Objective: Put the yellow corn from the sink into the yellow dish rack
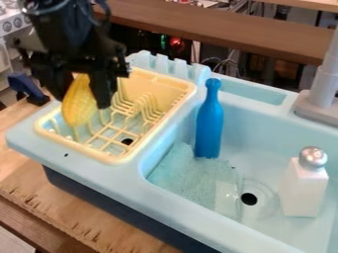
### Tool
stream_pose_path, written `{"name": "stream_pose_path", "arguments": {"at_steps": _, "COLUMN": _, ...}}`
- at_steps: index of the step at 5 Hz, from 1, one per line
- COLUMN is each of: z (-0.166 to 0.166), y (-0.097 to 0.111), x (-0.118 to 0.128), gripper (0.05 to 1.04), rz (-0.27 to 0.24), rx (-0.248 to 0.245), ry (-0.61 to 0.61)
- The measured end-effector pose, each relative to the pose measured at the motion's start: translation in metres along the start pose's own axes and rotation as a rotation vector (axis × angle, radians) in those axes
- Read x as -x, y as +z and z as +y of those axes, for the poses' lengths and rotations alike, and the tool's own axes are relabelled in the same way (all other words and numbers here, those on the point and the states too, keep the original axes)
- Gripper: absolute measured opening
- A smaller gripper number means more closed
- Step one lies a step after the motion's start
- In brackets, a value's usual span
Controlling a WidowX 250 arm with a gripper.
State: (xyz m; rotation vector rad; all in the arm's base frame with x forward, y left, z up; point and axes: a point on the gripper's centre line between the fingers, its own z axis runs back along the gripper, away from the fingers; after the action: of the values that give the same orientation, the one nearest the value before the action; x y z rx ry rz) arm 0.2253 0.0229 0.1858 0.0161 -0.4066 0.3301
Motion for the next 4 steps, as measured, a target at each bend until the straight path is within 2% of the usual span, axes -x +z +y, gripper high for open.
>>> {"name": "stream_pose_path", "arguments": {"at_steps": 1, "z": 0.006, "y": -0.024, "x": -0.005, "gripper": 0.708, "rz": -0.051, "rx": 0.012, "ry": 0.062}}
{"name": "stream_pose_path", "arguments": {"at_steps": 2, "z": 0.007, "y": -0.035, "x": -0.013, "gripper": 0.708, "rz": -0.104, "rx": -0.027, "ry": 0.099}}
{"name": "stream_pose_path", "arguments": {"at_steps": 3, "z": 0.004, "y": -0.044, "x": -0.019, "gripper": 0.708, "rz": -0.133, "rx": -0.049, "ry": 0.139}}
{"name": "stream_pose_path", "arguments": {"at_steps": 4, "z": -0.001, "y": -0.055, "x": -0.02, "gripper": 0.708, "rz": -0.133, "rx": -0.047, "ry": 0.179}}
